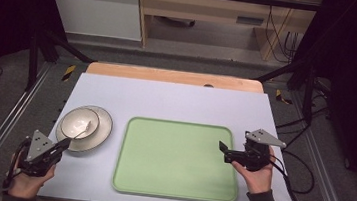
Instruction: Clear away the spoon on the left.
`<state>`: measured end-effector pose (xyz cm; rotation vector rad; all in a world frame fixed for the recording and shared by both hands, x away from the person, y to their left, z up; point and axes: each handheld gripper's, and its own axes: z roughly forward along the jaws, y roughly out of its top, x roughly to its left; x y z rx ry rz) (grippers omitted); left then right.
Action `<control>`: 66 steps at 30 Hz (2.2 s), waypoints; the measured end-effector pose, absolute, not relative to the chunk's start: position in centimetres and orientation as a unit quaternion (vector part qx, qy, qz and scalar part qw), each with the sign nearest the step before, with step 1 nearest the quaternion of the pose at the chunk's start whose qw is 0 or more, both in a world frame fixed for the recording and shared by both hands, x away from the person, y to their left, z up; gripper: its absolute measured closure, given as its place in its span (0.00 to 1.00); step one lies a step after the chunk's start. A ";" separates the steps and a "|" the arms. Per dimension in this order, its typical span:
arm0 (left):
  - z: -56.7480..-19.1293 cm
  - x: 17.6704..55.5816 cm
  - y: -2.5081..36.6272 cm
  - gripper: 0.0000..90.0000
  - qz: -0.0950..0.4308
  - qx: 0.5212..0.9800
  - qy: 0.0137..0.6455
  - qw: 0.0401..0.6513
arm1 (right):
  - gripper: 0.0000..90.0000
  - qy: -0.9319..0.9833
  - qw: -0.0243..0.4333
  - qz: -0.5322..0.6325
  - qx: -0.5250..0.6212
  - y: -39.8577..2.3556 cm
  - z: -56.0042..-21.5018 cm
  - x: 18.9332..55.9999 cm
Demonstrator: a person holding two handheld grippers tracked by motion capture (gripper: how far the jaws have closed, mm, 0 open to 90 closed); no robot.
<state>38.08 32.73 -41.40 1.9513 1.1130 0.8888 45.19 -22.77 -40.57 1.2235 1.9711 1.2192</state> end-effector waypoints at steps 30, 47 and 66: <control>-40.5 37.5 32.9 0.99 0.360 0.737 0.431 0.375 | 0.02 0.729 0.257 0.448 0.450 -22.8 -40.5 45.2; -39.4 36.7 33.6 0.99 0.377 0.717 0.432 0.396 | 0.02 0.729 0.258 0.446 0.451 -22.9 -40.5 45.2; -38.7 36.1 33.8 0.99 0.393 0.698 0.433 0.413 | 0.02 0.730 0.258 0.444 0.451 -22.8 -40.5 45.2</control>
